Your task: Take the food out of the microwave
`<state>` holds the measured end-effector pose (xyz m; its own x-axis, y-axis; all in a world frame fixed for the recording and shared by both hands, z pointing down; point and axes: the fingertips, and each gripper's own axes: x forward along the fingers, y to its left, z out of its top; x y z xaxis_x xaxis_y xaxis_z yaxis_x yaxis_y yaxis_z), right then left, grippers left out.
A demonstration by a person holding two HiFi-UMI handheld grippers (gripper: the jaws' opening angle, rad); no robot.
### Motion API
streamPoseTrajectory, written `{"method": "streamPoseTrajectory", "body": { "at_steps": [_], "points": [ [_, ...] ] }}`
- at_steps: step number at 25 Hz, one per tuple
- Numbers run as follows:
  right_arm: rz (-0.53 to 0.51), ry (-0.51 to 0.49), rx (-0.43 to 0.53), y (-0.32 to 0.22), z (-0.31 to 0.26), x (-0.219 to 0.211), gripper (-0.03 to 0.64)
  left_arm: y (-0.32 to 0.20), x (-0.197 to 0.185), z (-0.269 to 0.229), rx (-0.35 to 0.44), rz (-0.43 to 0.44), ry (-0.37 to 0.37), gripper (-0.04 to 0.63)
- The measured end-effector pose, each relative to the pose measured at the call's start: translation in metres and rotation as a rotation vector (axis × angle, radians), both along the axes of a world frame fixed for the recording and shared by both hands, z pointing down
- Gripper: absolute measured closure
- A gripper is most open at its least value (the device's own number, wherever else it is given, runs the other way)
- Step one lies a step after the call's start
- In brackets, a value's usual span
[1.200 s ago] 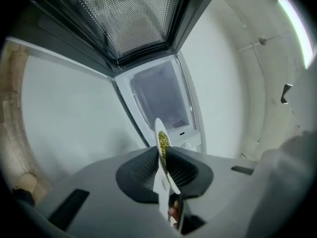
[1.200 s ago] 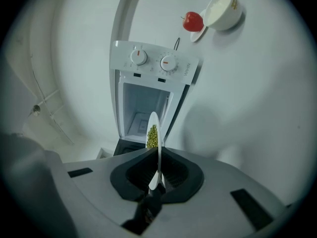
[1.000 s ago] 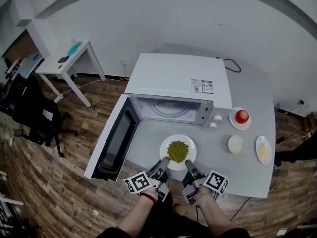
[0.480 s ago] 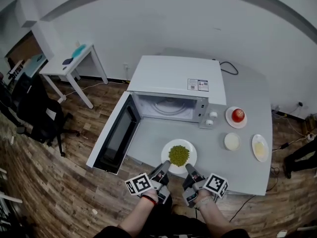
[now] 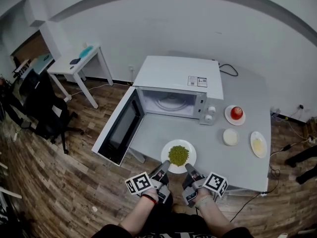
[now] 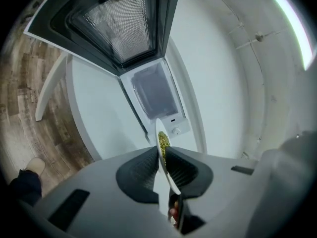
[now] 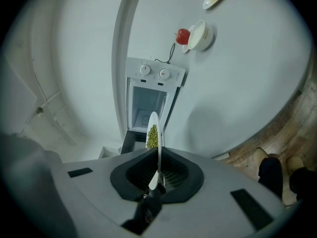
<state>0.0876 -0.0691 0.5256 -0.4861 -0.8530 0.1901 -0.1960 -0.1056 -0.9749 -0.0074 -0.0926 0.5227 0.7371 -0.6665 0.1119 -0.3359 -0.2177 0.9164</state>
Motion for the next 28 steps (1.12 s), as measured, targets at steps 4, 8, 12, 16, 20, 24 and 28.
{"method": "streamPoseTrajectory", "body": {
  "at_steps": [4,8,12,16,20,24,28],
  "points": [
    [-0.011,-0.010,-0.009,0.016,0.000,-0.004,0.578,0.018,-0.004,0.000,-0.005,-0.016,0.002,0.551],
    [-0.022,-0.013,-0.017,0.032,0.001,-0.006,0.578,0.034,-0.007,0.000,-0.001,-0.020,-0.014,0.551],
    [-0.037,-0.012,-0.020,0.043,0.003,-0.006,0.578,0.045,-0.007,0.003,-0.015,-0.034,-0.009,0.551],
    [-0.046,-0.016,-0.028,0.051,0.006,-0.007,0.578,0.055,-0.008,0.005,-0.027,-0.042,-0.005,0.551],
    [-0.051,-0.018,-0.023,0.055,0.004,-0.010,0.578,0.058,-0.011,0.001,-0.017,-0.039,-0.009,0.551],
    [-0.057,-0.020,-0.015,0.054,0.001,-0.013,0.578,0.057,-0.013,-0.001,-0.005,-0.044,-0.010,0.551],
    [-0.057,-0.019,-0.020,0.058,0.003,-0.013,0.578,0.060,-0.014,0.000,-0.012,-0.041,-0.008,0.551]
  ]
}}
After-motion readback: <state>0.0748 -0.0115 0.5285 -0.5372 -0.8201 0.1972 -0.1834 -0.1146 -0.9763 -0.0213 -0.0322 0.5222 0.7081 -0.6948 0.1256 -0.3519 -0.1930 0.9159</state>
